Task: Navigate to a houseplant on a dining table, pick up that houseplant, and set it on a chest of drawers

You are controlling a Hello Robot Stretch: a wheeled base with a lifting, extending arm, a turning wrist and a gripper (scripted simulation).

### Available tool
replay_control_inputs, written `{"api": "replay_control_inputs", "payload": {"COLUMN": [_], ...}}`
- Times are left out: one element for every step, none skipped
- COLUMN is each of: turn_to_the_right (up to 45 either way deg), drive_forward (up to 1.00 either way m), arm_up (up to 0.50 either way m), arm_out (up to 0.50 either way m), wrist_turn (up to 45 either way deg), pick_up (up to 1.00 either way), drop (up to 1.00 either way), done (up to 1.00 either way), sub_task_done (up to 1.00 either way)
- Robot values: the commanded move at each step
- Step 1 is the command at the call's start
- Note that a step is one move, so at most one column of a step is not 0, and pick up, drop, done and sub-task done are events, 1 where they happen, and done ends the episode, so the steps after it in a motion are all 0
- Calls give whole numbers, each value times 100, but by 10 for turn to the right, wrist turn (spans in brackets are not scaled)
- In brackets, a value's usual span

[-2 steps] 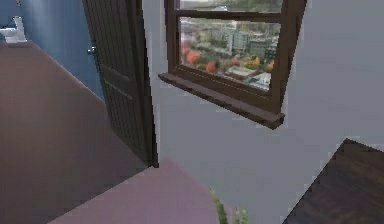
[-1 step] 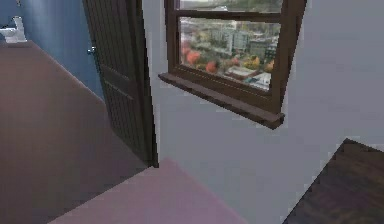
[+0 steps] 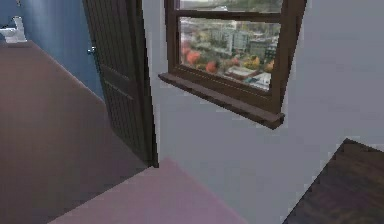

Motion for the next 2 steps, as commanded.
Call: {"api": "replay_control_inputs", "payload": {"turn_to_the_right": [0, 0], "drive_forward": [0, 0], "arm_up": [0, -12], "arm_out": [0, 0], "wrist_turn": [150, 0], "pick_up": [0, 0], "drop": [0, 0], "done": [0, 0], "sub_task_done": [0, 0]}}
